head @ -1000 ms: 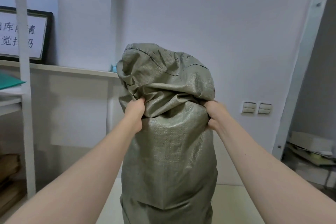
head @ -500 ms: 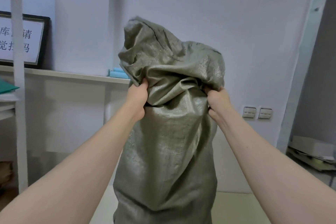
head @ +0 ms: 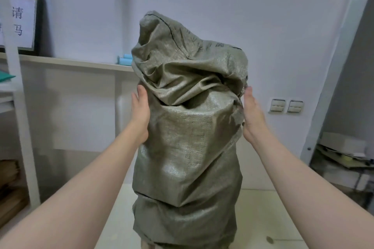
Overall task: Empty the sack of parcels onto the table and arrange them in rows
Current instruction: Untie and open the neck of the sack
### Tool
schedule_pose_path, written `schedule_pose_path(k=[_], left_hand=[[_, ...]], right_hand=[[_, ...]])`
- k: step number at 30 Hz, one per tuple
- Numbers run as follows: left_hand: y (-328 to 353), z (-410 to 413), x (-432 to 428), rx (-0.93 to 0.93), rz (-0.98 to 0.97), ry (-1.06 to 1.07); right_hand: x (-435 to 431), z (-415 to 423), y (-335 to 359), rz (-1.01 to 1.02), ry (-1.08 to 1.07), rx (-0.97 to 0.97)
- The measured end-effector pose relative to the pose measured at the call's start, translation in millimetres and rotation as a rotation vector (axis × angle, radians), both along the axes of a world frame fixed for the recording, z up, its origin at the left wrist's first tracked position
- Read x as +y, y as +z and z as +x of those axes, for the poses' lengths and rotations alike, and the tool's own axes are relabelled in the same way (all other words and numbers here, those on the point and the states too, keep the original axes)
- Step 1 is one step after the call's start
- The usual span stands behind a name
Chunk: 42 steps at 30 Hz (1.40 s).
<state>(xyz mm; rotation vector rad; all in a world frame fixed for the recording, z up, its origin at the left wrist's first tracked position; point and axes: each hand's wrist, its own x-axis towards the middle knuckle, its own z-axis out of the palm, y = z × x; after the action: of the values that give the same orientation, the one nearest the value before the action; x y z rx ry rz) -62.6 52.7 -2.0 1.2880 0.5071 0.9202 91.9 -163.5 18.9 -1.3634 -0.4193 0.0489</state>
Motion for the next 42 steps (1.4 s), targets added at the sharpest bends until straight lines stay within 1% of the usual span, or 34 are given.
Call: schedule_pose_path(k=[2,3,5,8,9,12,16,18,19,21,23,25,27,30,34,37,40,42], left_hand=[[-19.0,-2.7,9.6,0.101,-0.058,0.048],[-26.7,-3.3,13.2,0.156,-0.096,0.052],[-35.4,-2.0,17.3,0.25,-0.171,0.052],[-32.4,0.6,13.2,0.3,-0.227,0.028],[-30.2,2.5,10.7,0.303,-0.224,-0.002],[-30.9,12.8,4.9,0.282,-0.221,-0.117],[-41.5,30.5,15.3,0.244,-0.22,-0.089],[-45.0,37.0,24.9,0.266,-0.271,-0.069],[-40.2,33.7,21.4,0.27,-0.276,-0.111],[-33.5,31.4,10.5,0.276,-0.244,-0.187],[-33.5,36.9,5.6,0.257,-0.214,-0.14],[-38.4,46.3,10.4,0.223,-0.167,-0.039],[-33.0,44.3,8.4,0.182,-0.208,-0.013],[-17.4,43.3,9.7,0.101,-0.236,-0.041],[1.3,42.4,10.4,0.01,-0.207,-0.059],[14.6,40.3,14.0,-0.077,-0.211,-0.093],[26.8,39.8,16.4,-0.162,-0.235,-0.132],[33.2,41.0,16.7,-0.184,-0.245,-0.13]], right_hand=[[-2.1,4.3,-12.0,-0.162,-0.198,0.081],[-2.4,2.6,-16.7,-0.254,-0.253,0.173],[-0.8,-4.7,-25.0,-0.324,-0.197,0.347],[6.7,-9.1,-33.4,-0.376,-0.017,0.457],[10.9,-6.9,-35.0,-0.38,0.01,0.476],[22.6,-0.3,-36.8,-0.365,-0.039,0.453],[29.1,20.6,-46.7,-0.389,-0.113,0.476],[28.8,25.9,-47.5,-0.403,-0.095,0.478],[29.5,27.1,-46.9,-0.39,-0.077,0.456],[34.9,30.5,-49.1,-0.361,-0.048,0.434],[41.2,41.0,-57.5,-0.362,-0.062,0.393],[45.2,49.8,-67.1,-0.27,-0.104,0.372],[43.8,38.2,-62.5,-0.197,-0.136,0.369],[44.4,35.1,-54.1,-0.078,-0.175,0.307],[48.5,43.1,-41.1,0.027,-0.131,0.238],[49.4,38.2,-20.2,0.068,-0.11,0.159],[48.5,39.1,0.4,0.087,-0.103,0.128],[47.9,42.3,8.9,0.117,-0.095,0.088]])
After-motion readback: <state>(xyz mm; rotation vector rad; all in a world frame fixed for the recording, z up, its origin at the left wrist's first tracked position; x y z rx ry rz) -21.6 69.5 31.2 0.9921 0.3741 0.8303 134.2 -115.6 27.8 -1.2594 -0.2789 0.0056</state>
